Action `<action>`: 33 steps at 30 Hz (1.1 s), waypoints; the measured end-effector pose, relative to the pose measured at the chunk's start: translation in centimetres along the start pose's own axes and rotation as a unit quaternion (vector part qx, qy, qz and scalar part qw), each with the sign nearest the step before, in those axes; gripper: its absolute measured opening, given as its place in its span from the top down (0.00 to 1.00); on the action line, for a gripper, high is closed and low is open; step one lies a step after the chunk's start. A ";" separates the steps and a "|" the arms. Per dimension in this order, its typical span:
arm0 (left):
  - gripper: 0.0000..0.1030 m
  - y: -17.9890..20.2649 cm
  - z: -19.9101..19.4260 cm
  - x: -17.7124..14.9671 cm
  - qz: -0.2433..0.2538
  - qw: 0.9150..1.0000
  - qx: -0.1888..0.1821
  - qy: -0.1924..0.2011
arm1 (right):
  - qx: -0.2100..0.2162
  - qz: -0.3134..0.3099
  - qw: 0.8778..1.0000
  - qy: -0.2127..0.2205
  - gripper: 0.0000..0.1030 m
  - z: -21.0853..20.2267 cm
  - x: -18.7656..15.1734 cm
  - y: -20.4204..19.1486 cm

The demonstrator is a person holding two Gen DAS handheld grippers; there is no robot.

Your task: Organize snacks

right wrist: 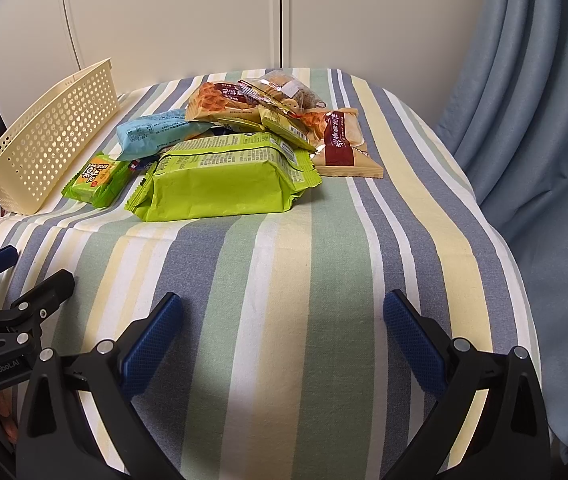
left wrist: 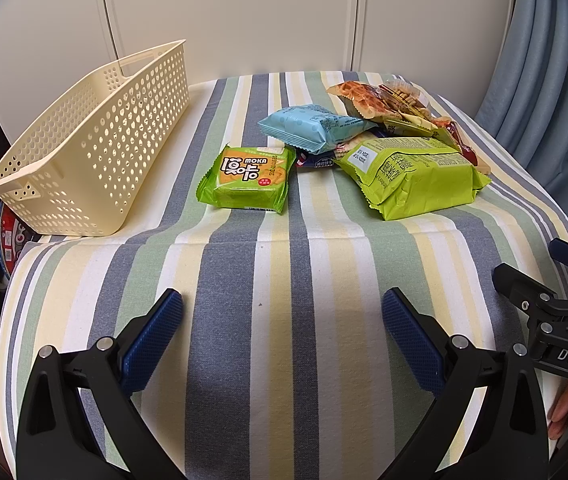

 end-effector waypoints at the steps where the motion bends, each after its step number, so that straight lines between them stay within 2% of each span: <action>1: 0.02 0.0 0.0 0.0 0.000 1.000 0.000 0.000 | 0.000 0.000 1.000 0.000 0.05 0.0 0.0 0.0; 33: 0.02 0.0 0.0 0.0 0.001 1.000 0.004 0.000 | -0.002 -0.001 1.000 0.001 0.05 0.1 0.1 -0.1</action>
Point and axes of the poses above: each gripper's, at about its wrist camera, not at the fingertips, and z roughly the way its jaws point, y to its right, x to its top, the point moved 10 cm from there along z, roughly the way its jaws point, and after that the axes turned 7 degrees about z, right-handed, at the moved point
